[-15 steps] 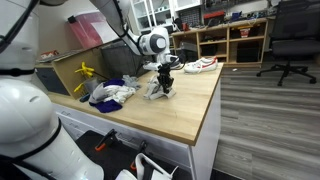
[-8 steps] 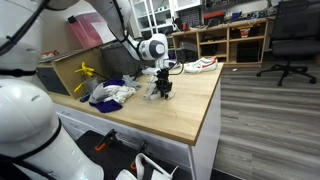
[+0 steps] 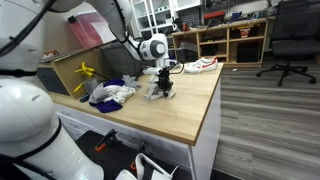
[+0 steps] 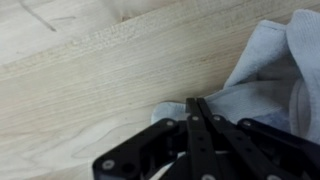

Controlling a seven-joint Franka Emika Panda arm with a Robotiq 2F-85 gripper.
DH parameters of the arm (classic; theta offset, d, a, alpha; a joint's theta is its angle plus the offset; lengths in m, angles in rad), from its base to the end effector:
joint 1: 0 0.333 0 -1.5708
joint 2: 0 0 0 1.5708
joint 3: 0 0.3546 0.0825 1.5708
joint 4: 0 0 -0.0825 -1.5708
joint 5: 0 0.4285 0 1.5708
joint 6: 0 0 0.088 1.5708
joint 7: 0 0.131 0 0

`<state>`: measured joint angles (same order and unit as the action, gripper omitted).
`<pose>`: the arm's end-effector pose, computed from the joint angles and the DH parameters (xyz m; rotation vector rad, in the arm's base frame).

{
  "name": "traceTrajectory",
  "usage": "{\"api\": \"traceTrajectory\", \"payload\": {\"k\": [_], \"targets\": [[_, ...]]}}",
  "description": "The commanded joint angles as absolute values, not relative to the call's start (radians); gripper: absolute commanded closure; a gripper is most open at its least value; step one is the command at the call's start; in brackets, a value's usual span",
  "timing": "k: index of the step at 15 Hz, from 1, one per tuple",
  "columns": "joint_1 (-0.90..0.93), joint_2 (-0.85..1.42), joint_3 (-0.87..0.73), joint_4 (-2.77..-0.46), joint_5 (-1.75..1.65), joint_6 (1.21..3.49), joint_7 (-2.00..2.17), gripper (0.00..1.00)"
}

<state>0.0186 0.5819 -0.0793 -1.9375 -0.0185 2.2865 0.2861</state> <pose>0.6351 -0.0396 0.1371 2.9996 -0.4919 -0.3412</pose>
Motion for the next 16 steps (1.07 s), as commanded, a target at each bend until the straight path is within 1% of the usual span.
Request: {"api": "traceTrajectory", "payload": {"k": [1,10,16], "targets": [[0.024,0.564,-0.096,-1.912,-0.063,2.260,0.243,0.99],[0.019,0.550,-0.155,-1.837,-0.170,2.257,0.263,0.99],[-0.024,0.540,-0.176,-1.797,-0.121,2.237,0.281,0.99]]}}
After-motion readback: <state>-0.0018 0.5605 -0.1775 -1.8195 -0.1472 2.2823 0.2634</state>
